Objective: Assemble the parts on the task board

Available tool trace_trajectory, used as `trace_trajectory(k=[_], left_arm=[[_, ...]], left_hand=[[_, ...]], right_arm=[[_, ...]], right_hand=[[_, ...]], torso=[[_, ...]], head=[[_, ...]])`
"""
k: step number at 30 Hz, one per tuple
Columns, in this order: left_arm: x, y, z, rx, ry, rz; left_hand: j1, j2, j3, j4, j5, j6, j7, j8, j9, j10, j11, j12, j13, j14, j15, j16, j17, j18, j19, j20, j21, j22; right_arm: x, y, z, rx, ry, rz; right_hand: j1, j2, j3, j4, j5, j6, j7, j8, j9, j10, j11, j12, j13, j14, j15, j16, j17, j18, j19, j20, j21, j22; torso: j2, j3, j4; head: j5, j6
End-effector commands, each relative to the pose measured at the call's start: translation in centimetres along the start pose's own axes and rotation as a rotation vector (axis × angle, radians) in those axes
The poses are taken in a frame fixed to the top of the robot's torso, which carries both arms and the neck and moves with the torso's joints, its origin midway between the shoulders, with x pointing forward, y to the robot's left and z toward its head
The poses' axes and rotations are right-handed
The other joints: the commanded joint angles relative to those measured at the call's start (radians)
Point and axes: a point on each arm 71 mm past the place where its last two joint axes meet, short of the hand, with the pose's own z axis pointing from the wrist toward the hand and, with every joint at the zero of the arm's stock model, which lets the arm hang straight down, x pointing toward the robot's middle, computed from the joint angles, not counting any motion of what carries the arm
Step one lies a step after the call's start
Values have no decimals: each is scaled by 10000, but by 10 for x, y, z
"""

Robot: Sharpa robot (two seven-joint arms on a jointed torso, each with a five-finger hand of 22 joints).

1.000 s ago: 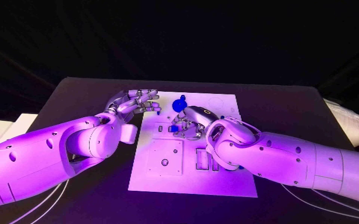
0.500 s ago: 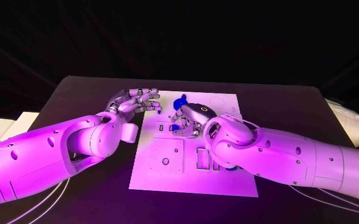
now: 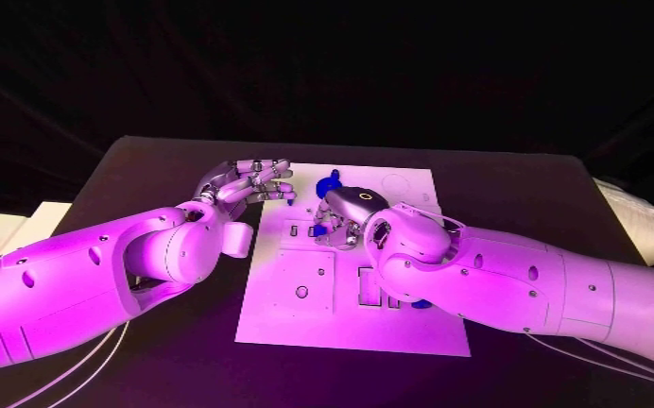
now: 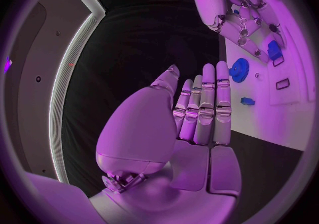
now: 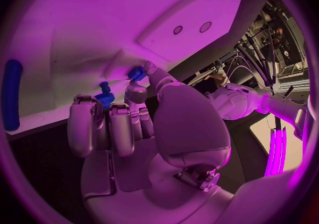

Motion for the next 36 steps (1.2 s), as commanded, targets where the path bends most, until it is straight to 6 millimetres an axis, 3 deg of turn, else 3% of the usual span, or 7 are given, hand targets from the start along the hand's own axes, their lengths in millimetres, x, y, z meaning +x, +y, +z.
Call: trace_trajectory(k=[1, 12, 18, 36], left_arm=[[2, 0, 0, 29, 192, -84], [2, 0, 0, 5, 187, -81], [2, 0, 0, -4, 181, -80], [2, 0, 0, -74, 158, -70]], left_hand=[[-31, -9, -12, -64, -57, 1, 35, -32, 15, 23, 43, -11, -13, -79, 24, -61, 14, 129, -53, -13, 52, 13], [-31, -9, -12, -64, -57, 1, 35, -32, 15, 23, 43, -11, -13, -79, 24, -61, 14, 129, -53, -13, 52, 13], [-31, -9, -12, -64, -57, 1, 35, -32, 15, 23, 43, -11, -13, -79, 24, -61, 14, 129, -53, -13, 52, 13], [-33, -9, -3, -94, -57, 1, 32, -37, 15, 26, 43, -25, -13, -87, 25, -81, 46, 129, -75, -11, 69, 35]], right_arm=[[2, -1, 1, 235, 281, -447], [4, -1, 2, 265, 599, -557], [6, -2, 2, 370, 871, -761], [12, -4, 3, 552, 1936, -992]], right_hand=[[-28, 115, -6, 46, 60, 102, -9, 60, 16, 78, -22, 101, 35, 838, 3, 44, 1550, -64, 66, -32, 65, 13], [79, 271, 52, 91, 69, 360, -79, 172, 50, 160, -82, 330, 216, 843, -43, 61, 1576, -69, 78, -67, 84, 47], [243, 406, 189, 65, -177, 507, -130, 221, 63, 158, -128, 380, 259, 845, -84, 70, 1590, -73, 85, -103, 96, 71], [-18, 356, 132, 302, -311, 583, -147, 207, 54, 135, -137, 377, 259, 840, -99, 61, 1578, -70, 62, -129, 80, 53]], torso=[[-2, 3, 5], [0, 11, -13], [0, 16, -7], [-5, 4, -1]], head=[[6, -17], [30, -53], [18, -73], [5, -90]])
